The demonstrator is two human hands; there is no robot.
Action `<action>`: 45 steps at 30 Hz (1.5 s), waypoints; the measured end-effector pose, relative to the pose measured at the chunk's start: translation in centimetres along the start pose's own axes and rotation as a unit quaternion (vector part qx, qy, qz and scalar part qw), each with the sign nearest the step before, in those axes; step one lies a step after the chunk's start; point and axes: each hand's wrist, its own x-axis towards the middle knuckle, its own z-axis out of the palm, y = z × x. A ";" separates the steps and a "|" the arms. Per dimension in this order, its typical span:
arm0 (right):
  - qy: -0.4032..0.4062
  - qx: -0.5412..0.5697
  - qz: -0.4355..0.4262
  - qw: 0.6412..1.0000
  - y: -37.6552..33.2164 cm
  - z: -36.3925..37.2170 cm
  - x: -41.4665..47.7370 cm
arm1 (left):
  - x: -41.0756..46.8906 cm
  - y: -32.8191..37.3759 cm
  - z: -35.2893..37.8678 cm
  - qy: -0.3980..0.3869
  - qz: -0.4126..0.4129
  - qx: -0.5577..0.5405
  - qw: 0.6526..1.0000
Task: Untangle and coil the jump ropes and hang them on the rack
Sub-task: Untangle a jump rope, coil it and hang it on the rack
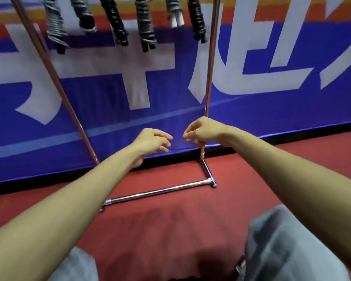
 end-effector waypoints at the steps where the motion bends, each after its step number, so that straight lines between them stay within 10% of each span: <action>1: -0.019 0.005 0.019 1.000 1.4 1.8 0.3 | -0.1 -2.1 0.5 -0.010 -0.022 0.001 1.000; 21: -0.307 -0.052 0.299 0.902 26.1 30.0 -0.2 | -2.2 -34.3 18.9 -0.267 -0.265 0.085 0.923; 28: -0.356 -0.069 0.375 0.853 29.9 34.5 -4.3 | -5.9 -37.8 23.5 -0.362 -0.143 0.329 0.861; 35: -0.273 -0.040 0.344 0.898 30.5 35.8 -4.2 | -7.1 -39.5 24.3 -0.341 -0.063 0.410 0.844; 45: 0.046 0.246 0.370 0.895 24.8 31.6 0.3 | -3.1 -33.6 18.6 -0.223 -0.132 0.244 0.935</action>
